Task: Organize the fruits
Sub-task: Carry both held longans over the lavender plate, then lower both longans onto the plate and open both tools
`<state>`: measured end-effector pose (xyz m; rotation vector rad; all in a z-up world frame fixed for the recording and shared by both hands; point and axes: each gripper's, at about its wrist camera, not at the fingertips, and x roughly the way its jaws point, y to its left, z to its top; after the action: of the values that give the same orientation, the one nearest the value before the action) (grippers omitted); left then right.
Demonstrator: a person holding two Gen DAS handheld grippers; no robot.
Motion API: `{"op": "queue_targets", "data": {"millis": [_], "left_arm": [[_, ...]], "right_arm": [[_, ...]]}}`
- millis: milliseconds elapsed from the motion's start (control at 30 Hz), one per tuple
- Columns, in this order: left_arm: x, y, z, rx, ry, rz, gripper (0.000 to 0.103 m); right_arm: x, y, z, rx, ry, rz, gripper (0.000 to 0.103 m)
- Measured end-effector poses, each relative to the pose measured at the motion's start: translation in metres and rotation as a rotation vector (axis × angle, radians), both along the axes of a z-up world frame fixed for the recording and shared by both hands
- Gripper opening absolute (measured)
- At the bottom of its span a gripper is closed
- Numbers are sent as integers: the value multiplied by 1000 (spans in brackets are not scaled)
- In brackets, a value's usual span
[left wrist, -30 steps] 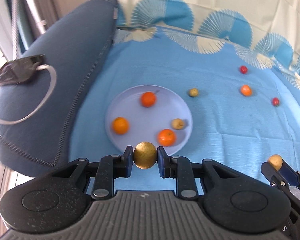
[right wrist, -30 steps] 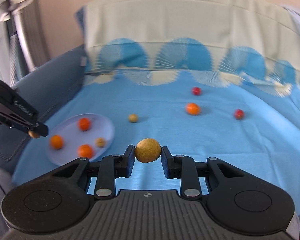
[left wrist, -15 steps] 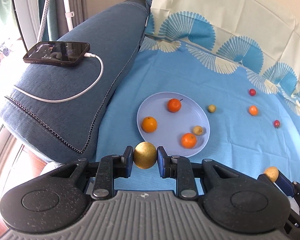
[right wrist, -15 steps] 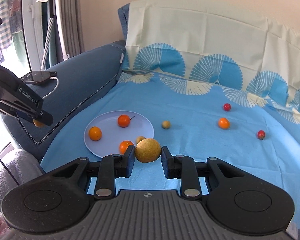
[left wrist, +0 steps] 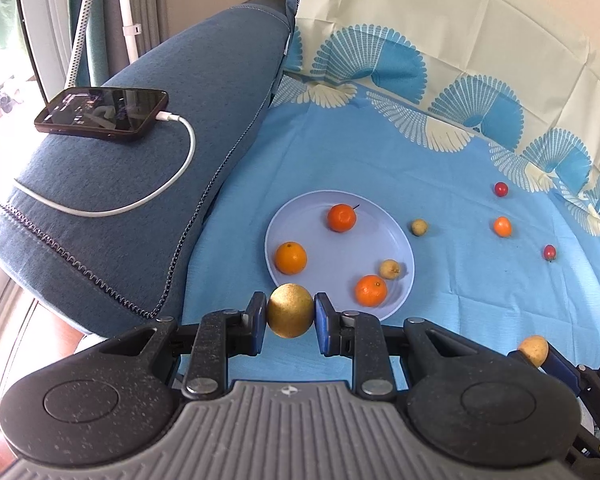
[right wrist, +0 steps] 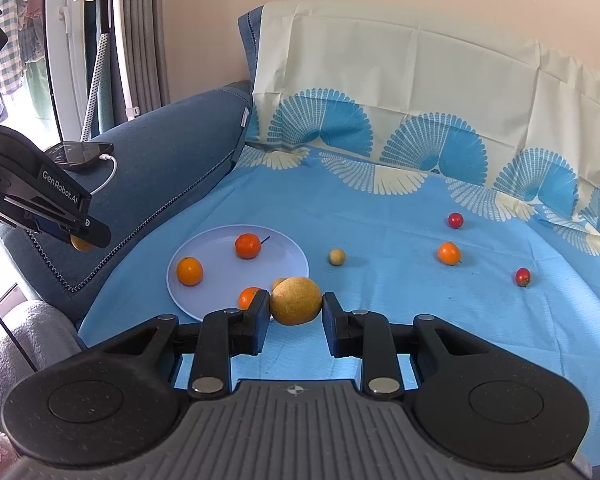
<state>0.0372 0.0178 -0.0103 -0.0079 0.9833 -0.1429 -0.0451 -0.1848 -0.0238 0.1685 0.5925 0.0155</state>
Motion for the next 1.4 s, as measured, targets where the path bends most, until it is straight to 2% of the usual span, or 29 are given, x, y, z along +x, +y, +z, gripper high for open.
{"op": "queue_targets", "data": {"millis": [300, 567, 933, 1333, 1367, 1400], "left_arm": [[29, -15, -7, 7, 7, -8, 28], [66, -29, -22, 11, 7, -3, 28], [118, -39, -59, 35, 61, 9, 28], [159, -57, -109, 85, 127, -12, 28], [160, -58, -111, 84, 133, -23, 34], [161, -57, -111, 69, 138, -41, 44]], "right_arm": [[25, 1, -7, 12, 20, 15, 30], [64, 7, -16, 17, 35, 43, 30], [125, 17, -40, 7, 83, 101, 30], [175, 34, -80, -15, 171, 172, 30], [178, 34, -82, -14, 177, 178, 30], [181, 35, -83, -13, 178, 176, 31]]}}
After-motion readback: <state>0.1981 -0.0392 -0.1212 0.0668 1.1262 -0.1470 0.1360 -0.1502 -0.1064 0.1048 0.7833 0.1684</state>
